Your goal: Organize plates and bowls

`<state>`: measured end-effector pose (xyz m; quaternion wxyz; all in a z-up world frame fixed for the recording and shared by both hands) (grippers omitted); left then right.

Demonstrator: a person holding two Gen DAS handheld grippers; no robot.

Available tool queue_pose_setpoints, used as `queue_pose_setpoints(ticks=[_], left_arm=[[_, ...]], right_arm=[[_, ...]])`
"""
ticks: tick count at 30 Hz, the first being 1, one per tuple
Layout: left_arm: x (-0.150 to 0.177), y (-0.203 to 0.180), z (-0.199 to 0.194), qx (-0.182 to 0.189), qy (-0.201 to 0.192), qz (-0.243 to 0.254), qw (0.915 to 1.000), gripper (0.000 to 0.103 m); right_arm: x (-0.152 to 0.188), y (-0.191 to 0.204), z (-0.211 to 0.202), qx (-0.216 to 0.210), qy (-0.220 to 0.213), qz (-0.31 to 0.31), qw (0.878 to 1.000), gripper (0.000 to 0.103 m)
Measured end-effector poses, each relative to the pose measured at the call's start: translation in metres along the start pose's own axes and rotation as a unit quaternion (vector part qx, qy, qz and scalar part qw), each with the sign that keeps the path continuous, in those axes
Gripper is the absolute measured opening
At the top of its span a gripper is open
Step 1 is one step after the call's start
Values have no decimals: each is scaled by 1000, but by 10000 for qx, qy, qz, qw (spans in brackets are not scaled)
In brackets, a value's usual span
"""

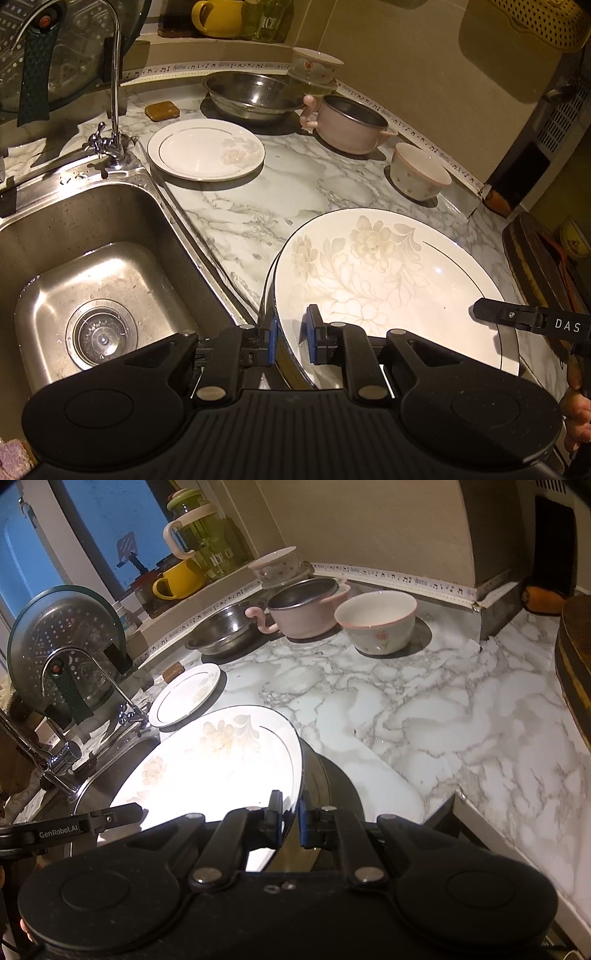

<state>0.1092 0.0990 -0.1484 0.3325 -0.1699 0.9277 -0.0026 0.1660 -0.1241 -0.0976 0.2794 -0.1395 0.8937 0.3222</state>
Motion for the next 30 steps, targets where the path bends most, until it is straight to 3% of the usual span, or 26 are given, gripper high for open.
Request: queue_pose_setpoints(ticks=[30], left_arm=[[4,4,20,-234,343,42,9991,14]], right_arm=[[7,-18,23,-104,361,577,9976,8]])
Point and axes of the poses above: each gripper's, at about its wrist camera, not at the fingertips, and z roughly the way its jaws point, y to its left, x to its underside, the point moved 9 cm from there along z, roughly the way its jaws point, and after that the axes turned 12 degrees about -x, right-handed, at the moved point
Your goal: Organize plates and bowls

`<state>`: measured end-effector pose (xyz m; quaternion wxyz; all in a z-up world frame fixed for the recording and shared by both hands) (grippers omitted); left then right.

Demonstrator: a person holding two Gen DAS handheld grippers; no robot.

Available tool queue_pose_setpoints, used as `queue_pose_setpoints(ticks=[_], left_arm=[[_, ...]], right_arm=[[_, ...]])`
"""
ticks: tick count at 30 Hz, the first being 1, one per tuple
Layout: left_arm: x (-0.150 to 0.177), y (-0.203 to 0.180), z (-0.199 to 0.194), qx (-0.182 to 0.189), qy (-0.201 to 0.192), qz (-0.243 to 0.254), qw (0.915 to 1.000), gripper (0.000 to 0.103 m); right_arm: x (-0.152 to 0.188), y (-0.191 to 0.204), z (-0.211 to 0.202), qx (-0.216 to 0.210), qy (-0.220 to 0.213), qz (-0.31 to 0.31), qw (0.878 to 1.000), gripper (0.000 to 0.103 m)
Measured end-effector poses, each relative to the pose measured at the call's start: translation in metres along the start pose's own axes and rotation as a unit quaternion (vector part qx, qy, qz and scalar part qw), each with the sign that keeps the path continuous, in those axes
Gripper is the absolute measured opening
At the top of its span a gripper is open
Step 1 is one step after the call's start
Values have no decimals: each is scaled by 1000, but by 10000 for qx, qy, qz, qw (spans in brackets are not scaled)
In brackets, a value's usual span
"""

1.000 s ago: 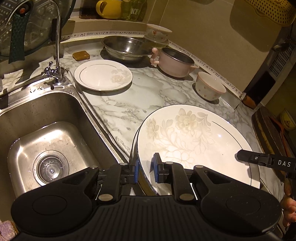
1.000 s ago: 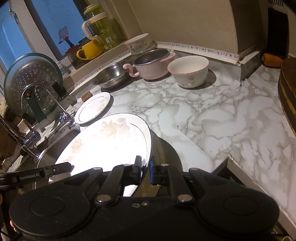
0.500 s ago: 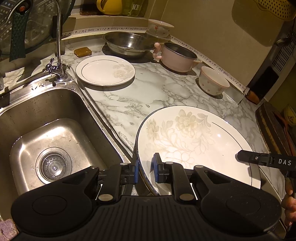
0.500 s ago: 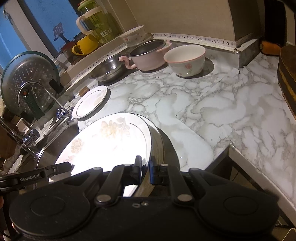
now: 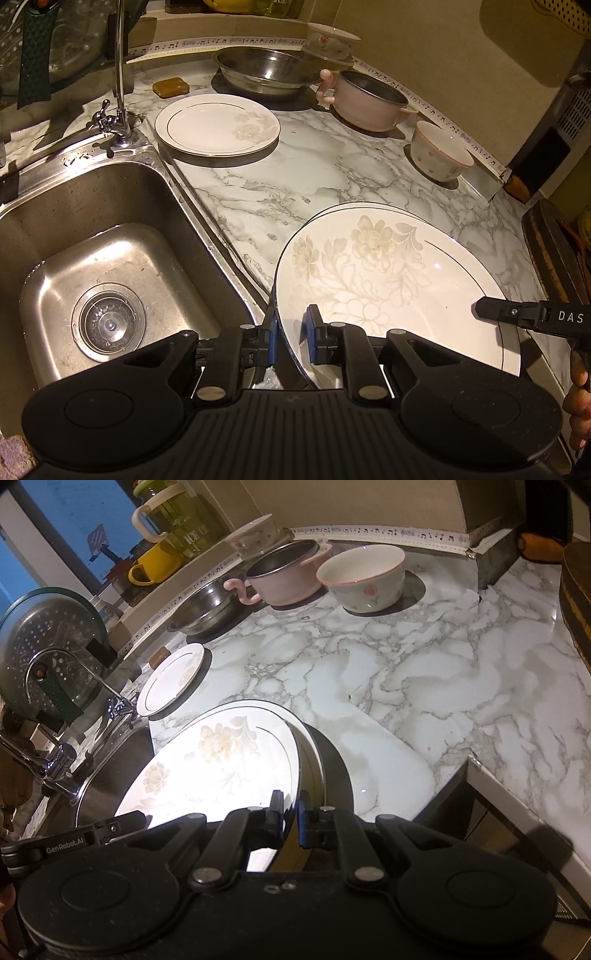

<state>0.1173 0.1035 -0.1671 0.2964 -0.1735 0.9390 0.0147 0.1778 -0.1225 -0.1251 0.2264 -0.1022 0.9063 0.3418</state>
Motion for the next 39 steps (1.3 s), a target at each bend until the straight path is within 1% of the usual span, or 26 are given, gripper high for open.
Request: queue_pose_setpoints(ticks=[11,18,23,29,34,39], left_arm=[[-7,2,6,-74,-64,53,9999,14],[-9,1,7,-121,-113,129,9998,14],[-9,0,8,-164,-133,200,9996,14],[-9,0,10,-170,-126,228,9995,14],[-9,-1,10,-171,-121,252,9995,14],[-9,-1,10,-166,-123,268,9994,14]], right_arm=[[-12,-4,-2,-5,-92,-23,10000,5],[-15,-2,1,30,-38,-259,9997,6],[-16,2,3,23,116,-671,9977,7],[-18,5,4,29,338,-1027,9941,8],[-19,10,7,86,605,-1541,9862,10],[-20,15,10,94,959,-1998,9751,11]])
Point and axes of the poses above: each gripper's, at about its wrist camera, not at the fingertips, and z roughly the way its jaws point, y to its left, x to its underside, the point moved 9 cm from there along z, roughly the way its jaws point, and after that the axes turned 12 degrees about -x, right-handed, at the moved point
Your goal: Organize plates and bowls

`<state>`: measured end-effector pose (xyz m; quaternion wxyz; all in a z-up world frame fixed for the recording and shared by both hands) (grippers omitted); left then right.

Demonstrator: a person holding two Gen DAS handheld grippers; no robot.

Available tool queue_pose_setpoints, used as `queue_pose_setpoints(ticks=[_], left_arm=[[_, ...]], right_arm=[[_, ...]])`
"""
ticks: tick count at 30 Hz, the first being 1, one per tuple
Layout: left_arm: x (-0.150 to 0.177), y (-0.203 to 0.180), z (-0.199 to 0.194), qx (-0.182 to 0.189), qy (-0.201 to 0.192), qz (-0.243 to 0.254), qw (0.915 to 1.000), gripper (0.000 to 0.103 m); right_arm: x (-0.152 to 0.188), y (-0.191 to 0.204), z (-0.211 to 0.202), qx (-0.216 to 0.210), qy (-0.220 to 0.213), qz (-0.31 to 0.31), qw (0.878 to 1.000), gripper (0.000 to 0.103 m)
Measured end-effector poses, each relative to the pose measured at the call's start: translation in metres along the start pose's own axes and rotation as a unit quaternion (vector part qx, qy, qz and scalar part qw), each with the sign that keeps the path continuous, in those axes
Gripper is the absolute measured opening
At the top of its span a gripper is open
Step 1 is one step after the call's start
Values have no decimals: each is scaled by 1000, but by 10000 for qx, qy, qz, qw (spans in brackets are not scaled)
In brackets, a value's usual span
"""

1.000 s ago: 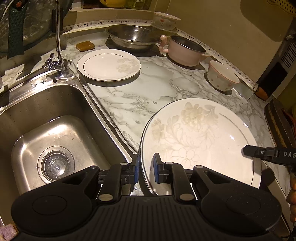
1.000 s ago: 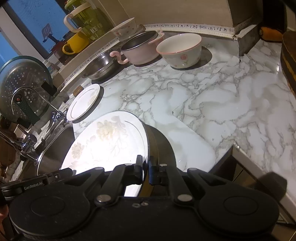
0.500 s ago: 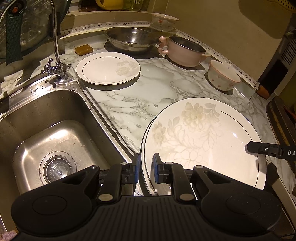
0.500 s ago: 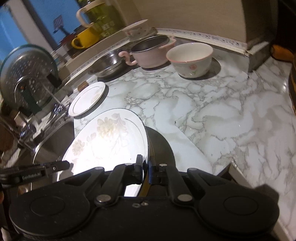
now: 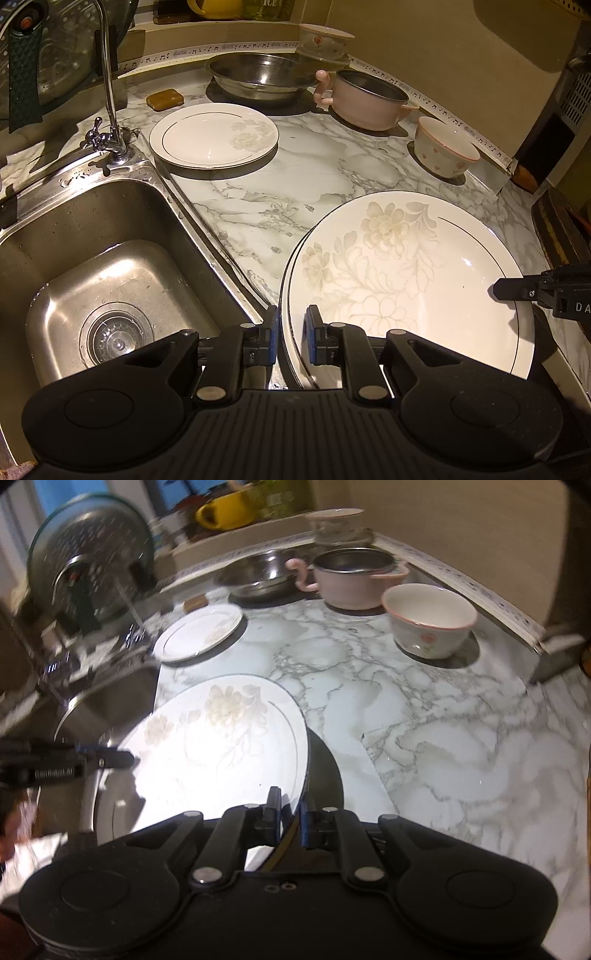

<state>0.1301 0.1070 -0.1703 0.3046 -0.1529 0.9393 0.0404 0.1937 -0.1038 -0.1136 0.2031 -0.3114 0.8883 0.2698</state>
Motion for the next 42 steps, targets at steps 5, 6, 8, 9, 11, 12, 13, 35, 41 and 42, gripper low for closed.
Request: queue_pose_setpoints(ticks=[5,6,8,9,11,12,13,35,41,42], left_arm=[[0,-1,-1,-22,-7,47,10000,14],[0,-1,-1,-22,-8,45,10000,14],[0,-1,-1,-9,1,22,10000,14],[0,-1,-1,-4,2,14,10000,14],[0,-1,-1,-5,0,16,10000,14],[0,-1,-1,-2,0,17,10000,14],[0,0,-1,5,1,3,10000,14],[-2,5,-4,-54,-36,-18,10000,15],[-18,15,-16,-116,-250,-133,9995,15],[-23,16,-18,-140,-306,-144,9993,15]], right_arm=[[-2,7,1,-46,421,-543,9976,14],[-2,6,2,-65,463,-536,9975,14],[-3,3,4,-149,569,-494,9970,14],[-4,3,5,-181,622,-497,9967,14],[-5,1,6,-244,721,-417,9962,15],[-6,0,6,-284,753,-358,9961,15],[-6,-3,6,-339,781,-268,9960,15],[-2,-13,4,-573,682,105,9960,18],[-19,-3,-4,-471,545,-264,9971,22],[-24,-1,-4,-459,505,-312,9972,23]])
Point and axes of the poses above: each gripper's, at about its wrist camera, not at the fingertips, and z roughly the way its jaws point, y to its left, x to its underside, the point moved 9 cm from there along z, roughly the way its jaws point, and after that the axes turned 12 degrees about -x, right-handed, at the moved point
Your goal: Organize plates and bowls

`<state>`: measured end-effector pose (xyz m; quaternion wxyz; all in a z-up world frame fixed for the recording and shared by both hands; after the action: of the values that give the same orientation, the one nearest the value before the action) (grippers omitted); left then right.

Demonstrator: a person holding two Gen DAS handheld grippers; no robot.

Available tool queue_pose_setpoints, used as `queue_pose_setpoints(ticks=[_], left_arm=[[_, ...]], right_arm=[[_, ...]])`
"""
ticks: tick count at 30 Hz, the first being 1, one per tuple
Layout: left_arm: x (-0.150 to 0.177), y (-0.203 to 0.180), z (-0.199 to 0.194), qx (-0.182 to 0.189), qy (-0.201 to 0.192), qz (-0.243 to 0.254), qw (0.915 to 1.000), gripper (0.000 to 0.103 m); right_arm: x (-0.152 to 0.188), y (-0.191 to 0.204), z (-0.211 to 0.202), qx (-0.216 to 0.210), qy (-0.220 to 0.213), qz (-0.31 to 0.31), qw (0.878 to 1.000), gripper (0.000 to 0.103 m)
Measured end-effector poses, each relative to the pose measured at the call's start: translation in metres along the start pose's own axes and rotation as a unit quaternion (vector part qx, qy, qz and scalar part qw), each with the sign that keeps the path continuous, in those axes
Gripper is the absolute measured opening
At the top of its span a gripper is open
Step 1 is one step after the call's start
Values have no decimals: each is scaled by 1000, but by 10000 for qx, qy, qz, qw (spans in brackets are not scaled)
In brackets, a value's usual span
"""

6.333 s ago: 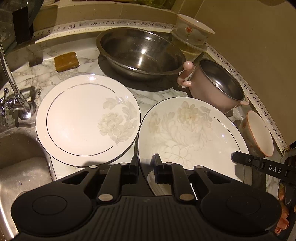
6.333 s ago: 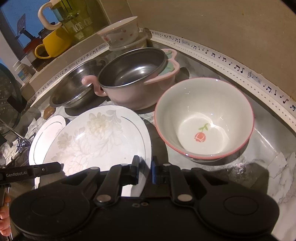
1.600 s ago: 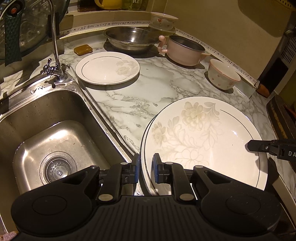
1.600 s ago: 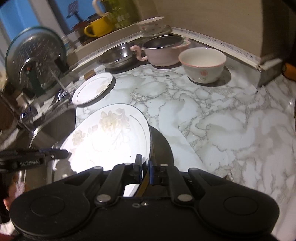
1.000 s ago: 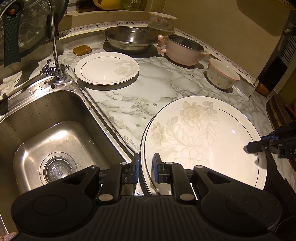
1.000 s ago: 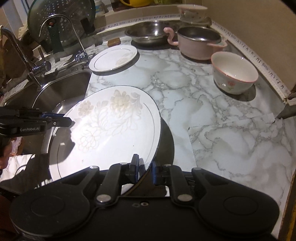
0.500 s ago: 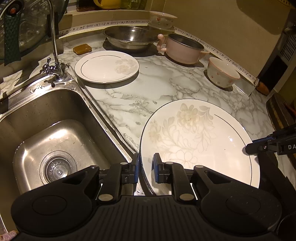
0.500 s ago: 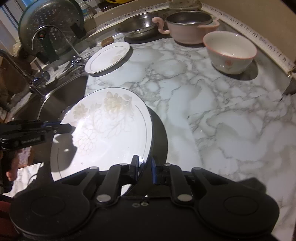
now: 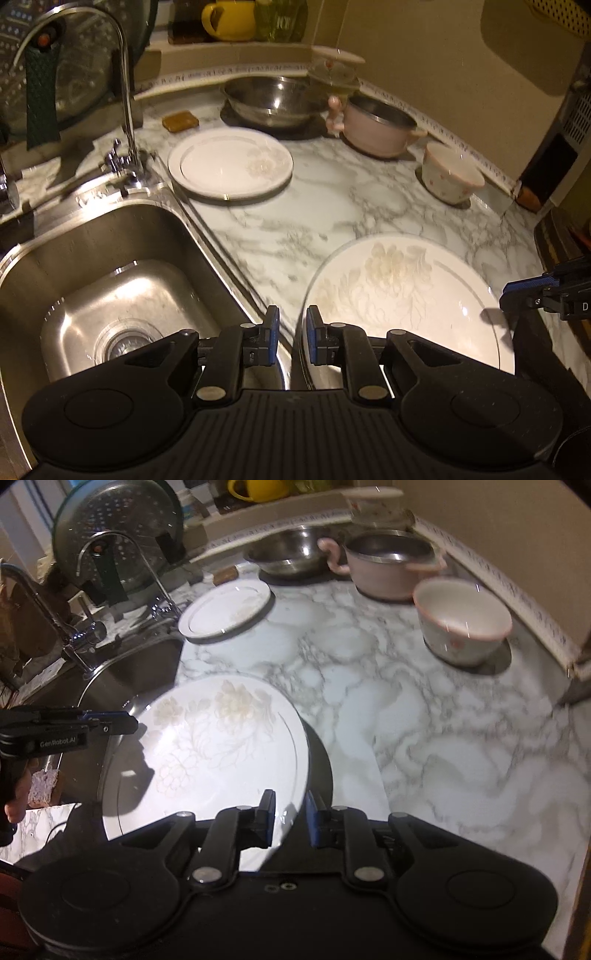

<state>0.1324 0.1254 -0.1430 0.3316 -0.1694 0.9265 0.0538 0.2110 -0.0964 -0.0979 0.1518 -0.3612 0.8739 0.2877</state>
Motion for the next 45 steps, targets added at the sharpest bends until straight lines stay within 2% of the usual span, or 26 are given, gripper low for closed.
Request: queue_pose_setpoints(ticks=[2,9,12,14,22,24,27,30,32,38,43,45], left_arm=[[-8,2,-1,-48,-76,-7,10000,15],[-33,11,1,-272,-295,9,9992,15],[-45,13,5,-334,-348,25,9988,15],[-52,13,7,-398,-370,59,9985,15],[-81,11,19,-463,-391,69,9981,16],[-88,10,23,-490,-401,80,9980,23],[-99,9,26,-530,-482,116,9974,51],[-109,9,26,-588,-635,132,9962,70],[-114,10,28,-618,-659,93,9959,78],[-125,17,46,-632,-474,7,9969,79],[-132,22,70,-440,-203,-38,9988,79],[-135,27,79,-477,-152,-61,9987,79]], right_arm=[[-11,2,-1,8,-67,-74,9999,29],[-46,5,4,111,-190,-352,9991,40],[-60,4,8,170,-242,-394,9988,48],[-70,4,12,224,-288,-437,9984,58],[-104,5,31,322,-381,-533,9973,65],[-110,6,36,331,-401,-559,9971,69],[-120,9,43,334,-415,-629,9966,75],[-130,11,50,336,-436,-670,9962,79],[-136,12,55,315,-451,-681,9962,82],[-155,13,71,247,-498,-621,9965,98],[-173,11,91,146,-452,-523,9975,99],[-181,9,101,199,-447,-558,9972,99]])
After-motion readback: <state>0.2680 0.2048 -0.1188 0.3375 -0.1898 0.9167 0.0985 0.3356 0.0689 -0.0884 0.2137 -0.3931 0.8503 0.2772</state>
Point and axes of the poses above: each gripper's, at about its wrist camera, not at the fingertips, and z roughly the way its jaws point, y to its left, x to its underside, the point moved 9 cm from there along z, roughly the way its jaws point, and after that the axes turned 12 degrees about -x, right-handed, at the moved point
